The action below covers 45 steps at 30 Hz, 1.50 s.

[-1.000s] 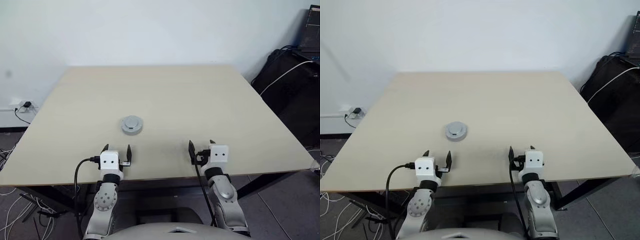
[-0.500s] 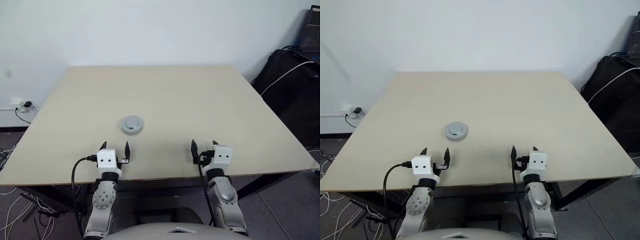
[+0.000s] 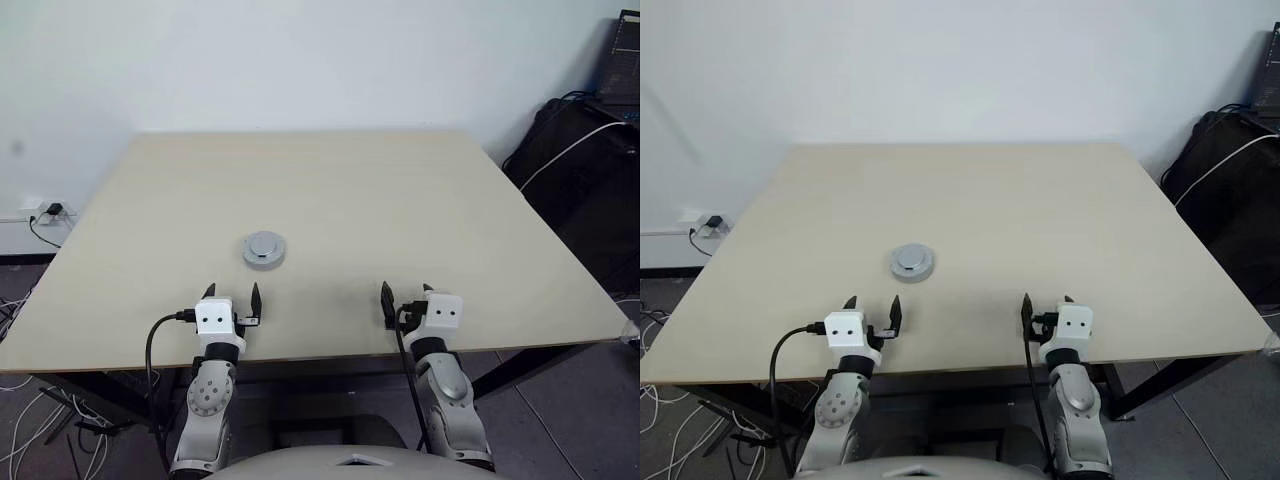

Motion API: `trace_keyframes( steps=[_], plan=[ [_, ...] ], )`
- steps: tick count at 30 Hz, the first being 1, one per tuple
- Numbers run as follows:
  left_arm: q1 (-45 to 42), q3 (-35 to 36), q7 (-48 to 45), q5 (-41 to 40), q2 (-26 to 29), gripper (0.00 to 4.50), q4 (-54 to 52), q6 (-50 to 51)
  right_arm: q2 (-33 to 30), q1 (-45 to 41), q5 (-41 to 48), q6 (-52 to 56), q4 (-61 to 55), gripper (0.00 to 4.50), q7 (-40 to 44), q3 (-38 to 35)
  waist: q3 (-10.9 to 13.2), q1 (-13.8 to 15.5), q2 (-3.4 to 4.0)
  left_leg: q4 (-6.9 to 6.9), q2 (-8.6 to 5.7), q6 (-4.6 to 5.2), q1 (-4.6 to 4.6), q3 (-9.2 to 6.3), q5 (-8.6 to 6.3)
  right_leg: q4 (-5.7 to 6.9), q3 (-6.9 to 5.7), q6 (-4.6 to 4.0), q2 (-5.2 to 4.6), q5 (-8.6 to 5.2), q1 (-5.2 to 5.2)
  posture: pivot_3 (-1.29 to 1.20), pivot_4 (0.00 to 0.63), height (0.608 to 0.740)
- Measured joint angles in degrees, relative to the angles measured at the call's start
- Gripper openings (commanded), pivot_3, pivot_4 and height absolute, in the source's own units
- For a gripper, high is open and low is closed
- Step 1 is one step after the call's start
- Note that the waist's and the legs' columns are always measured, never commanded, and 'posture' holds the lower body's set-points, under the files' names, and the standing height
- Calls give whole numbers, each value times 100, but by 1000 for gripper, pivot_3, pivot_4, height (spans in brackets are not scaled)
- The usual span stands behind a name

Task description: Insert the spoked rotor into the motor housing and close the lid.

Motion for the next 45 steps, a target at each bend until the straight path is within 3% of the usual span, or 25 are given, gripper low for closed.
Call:
trace_keyframes(
  steps=[45],
  plan=[
    [-56, -18, -4, 117, -53, 4480, 159, 39, -48, -178, -18, -75, 300, 4500, 43, -6, -3, -2, 3, 1, -4, 0, 3, 3, 0, 0, 1, 0, 1, 1, 4, 0, 0, 740]
  ],
)
